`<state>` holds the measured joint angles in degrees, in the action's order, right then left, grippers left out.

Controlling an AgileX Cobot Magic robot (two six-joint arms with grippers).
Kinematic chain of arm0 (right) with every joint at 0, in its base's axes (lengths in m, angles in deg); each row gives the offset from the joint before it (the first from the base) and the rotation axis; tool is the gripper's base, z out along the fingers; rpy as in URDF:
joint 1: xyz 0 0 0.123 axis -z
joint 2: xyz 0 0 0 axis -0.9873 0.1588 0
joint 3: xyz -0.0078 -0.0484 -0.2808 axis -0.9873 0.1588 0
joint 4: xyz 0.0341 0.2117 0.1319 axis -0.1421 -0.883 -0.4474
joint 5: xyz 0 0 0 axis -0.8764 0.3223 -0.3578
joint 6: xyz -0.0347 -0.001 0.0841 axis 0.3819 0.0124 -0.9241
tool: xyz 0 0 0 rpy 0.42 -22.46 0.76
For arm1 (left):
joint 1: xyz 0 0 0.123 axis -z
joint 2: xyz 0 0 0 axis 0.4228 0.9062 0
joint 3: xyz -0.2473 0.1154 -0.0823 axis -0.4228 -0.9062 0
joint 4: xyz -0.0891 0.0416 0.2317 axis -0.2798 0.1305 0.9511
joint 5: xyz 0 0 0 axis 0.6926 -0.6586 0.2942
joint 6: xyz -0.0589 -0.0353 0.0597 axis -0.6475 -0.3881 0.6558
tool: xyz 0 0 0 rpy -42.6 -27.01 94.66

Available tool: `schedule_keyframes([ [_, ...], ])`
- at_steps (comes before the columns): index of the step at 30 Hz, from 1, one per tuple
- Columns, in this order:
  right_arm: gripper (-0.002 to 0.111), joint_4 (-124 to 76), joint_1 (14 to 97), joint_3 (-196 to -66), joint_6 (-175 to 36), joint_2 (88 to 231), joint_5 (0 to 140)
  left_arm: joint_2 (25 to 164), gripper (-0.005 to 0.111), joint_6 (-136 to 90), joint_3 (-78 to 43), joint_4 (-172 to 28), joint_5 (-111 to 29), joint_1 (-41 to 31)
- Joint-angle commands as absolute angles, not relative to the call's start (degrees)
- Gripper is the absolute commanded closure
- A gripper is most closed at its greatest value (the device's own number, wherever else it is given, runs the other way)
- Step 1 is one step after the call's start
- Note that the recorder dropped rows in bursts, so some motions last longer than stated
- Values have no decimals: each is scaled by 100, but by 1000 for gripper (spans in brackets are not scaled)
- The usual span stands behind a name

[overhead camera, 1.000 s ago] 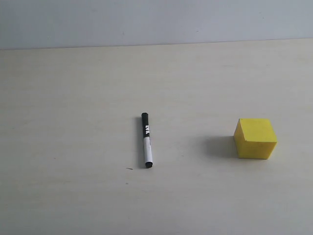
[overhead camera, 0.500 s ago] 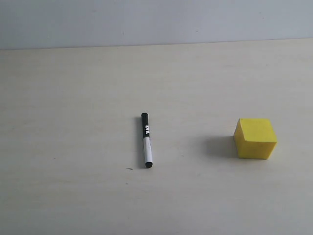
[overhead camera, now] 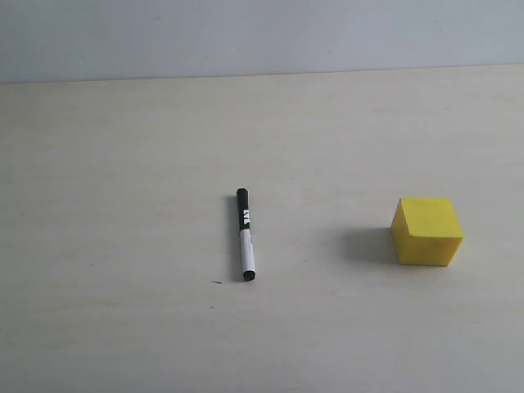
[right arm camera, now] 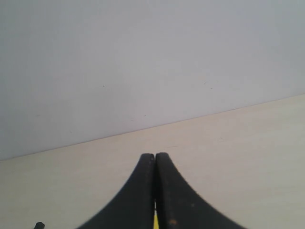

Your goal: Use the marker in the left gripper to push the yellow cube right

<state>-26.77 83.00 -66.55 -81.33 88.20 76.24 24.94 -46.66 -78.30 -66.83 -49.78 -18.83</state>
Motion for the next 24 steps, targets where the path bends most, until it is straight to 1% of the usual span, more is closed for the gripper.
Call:
schedule_keyframes([
  [1,108,-2644,8333,-6631,-8109,8789,7591,2456,107,-4679,-7843,-6573,-5053,-1903],
  [24,108,-2644,8333,-6631,-8109,8789,7591,2456,107,-4679,-7843,-6600,-5174,-1903],
])
